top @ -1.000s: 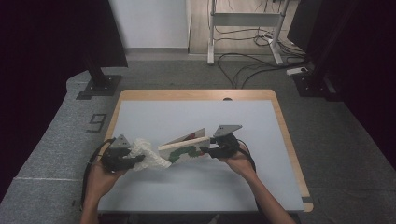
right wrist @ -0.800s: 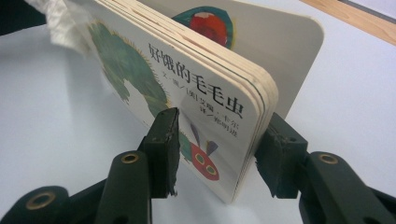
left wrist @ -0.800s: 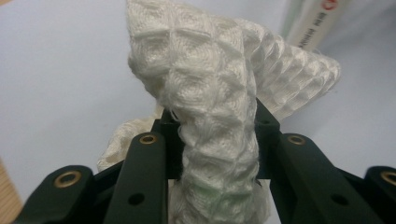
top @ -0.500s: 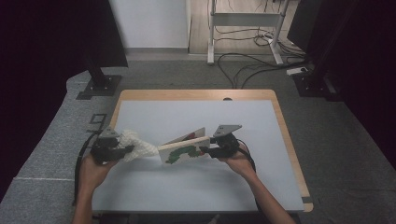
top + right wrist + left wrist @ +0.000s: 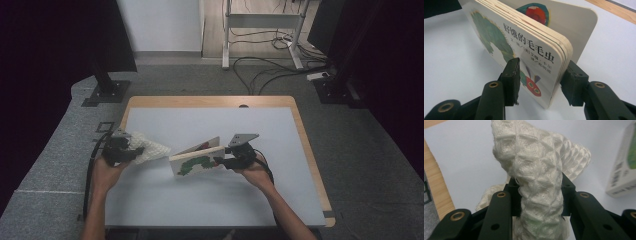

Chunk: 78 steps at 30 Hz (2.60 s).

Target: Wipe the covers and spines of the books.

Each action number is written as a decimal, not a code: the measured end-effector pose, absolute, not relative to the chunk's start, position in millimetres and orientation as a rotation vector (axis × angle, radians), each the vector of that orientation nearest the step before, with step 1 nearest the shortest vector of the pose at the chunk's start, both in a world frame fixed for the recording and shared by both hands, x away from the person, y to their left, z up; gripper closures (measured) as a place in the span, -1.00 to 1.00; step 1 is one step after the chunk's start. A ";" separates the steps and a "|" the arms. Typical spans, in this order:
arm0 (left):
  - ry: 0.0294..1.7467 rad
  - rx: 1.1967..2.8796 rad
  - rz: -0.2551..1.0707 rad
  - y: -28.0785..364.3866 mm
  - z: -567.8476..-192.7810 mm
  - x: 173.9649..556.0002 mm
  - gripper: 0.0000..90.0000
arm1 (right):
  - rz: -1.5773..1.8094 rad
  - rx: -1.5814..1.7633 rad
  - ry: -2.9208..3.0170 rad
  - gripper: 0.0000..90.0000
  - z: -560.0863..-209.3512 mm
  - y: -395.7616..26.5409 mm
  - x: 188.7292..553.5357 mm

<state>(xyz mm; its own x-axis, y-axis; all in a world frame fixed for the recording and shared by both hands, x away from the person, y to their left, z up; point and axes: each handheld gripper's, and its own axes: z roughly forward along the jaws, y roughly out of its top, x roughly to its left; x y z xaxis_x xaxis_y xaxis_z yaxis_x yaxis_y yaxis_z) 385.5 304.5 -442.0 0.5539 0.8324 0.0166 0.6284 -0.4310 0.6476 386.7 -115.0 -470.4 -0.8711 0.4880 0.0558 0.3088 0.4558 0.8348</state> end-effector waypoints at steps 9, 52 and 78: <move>1.228 2.187 0.404 306.5 -471.5 399.4 0.41 | 1.387 0.696 2.517 0.14 -470.1 -115.8 387.0; 0.905 2.229 0.273 252.2 -430.5 329.5 -0.17 | 1.385 0.725 2.529 0.22 -469.3 -118.9 388.4; 0.760 2.269 0.326 196.4 -438.6 308.4 0.35 | 1.413 0.710 2.547 0.18 -470.9 -127.8 370.4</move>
<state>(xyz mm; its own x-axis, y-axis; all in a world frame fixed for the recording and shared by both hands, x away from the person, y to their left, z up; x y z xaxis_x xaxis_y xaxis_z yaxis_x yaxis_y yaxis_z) 308.4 196.4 -438.6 0.7949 0.6066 0.0128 0.4272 -0.5746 0.6981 370.4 -127.8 -470.9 -0.8781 0.4677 0.1011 0.3333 0.4464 0.8304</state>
